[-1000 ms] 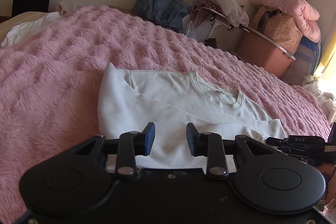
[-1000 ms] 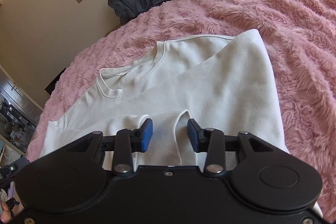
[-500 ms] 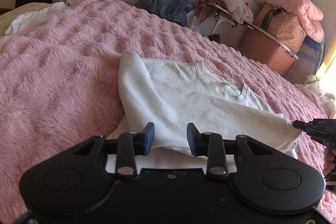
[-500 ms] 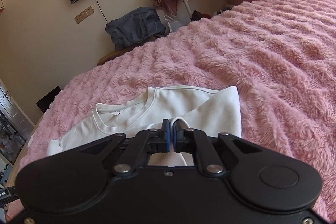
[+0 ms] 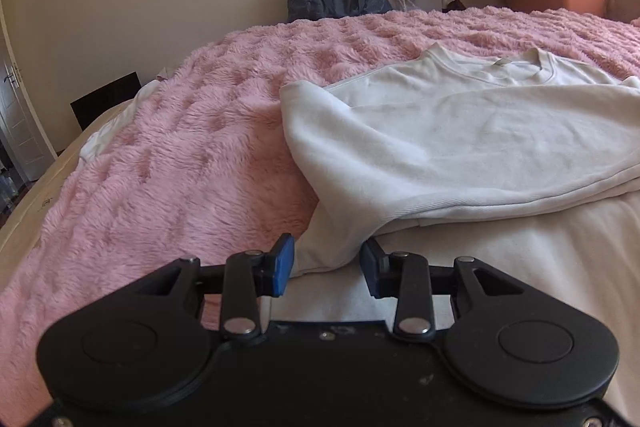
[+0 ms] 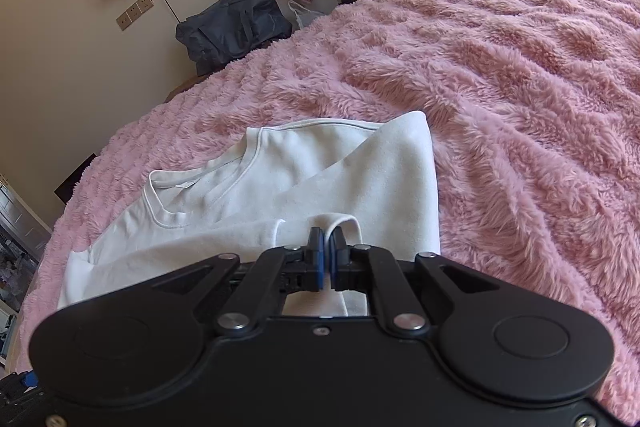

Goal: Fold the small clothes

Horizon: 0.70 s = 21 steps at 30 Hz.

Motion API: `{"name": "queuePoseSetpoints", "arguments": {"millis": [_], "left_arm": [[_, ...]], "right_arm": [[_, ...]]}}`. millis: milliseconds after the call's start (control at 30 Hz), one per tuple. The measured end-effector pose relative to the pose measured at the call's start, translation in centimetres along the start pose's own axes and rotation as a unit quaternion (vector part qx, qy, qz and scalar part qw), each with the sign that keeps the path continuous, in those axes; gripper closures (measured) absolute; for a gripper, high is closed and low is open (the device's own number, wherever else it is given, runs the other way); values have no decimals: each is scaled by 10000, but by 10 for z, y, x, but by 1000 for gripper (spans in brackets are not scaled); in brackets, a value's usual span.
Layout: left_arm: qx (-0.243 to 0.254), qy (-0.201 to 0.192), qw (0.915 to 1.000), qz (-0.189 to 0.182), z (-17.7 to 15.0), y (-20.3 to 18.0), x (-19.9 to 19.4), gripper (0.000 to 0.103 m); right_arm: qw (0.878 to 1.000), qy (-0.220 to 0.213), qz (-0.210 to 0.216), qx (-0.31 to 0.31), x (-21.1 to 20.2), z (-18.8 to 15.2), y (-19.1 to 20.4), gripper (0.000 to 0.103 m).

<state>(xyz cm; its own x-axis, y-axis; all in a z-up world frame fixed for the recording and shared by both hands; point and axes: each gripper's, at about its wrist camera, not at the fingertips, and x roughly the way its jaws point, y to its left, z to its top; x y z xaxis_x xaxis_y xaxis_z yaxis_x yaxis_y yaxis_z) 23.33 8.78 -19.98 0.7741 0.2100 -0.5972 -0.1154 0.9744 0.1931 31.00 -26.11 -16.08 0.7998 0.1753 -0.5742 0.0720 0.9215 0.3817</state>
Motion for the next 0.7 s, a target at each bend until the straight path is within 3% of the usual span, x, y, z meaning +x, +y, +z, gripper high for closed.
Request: {"name": "queuePoseSetpoints", "arguments": {"millis": [100, 167, 333, 433, 533, 700], "left_arm": [[-186, 9, 9997, 178, 0, 9, 5, 73], [-272, -103, 9990, 338, 0, 14, 0, 94], [-158, -422, 9955, 830, 3, 7, -18, 95], [-52, -11, 9949, 1004, -3, 3, 0, 93], [-344, 448, 9924, 1095, -14, 12, 12, 95], [-900, 383, 9922, 777, -20, 37, 2, 94]], "right_arm": [[10000, -1, -7, -11, 0, 0, 0, 99], [10000, -19, -39, -9, -1, 0, 1, 99], [9996, -260, -25, 133, -13, -1, 3, 99], [9990, -410, -165, -28, -18, -3, 7, 99], [9993, -176, -334, 62, -8, -7, 0, 99], [9983, 135, -524, 212, 10, -24, -18, 100]]}}
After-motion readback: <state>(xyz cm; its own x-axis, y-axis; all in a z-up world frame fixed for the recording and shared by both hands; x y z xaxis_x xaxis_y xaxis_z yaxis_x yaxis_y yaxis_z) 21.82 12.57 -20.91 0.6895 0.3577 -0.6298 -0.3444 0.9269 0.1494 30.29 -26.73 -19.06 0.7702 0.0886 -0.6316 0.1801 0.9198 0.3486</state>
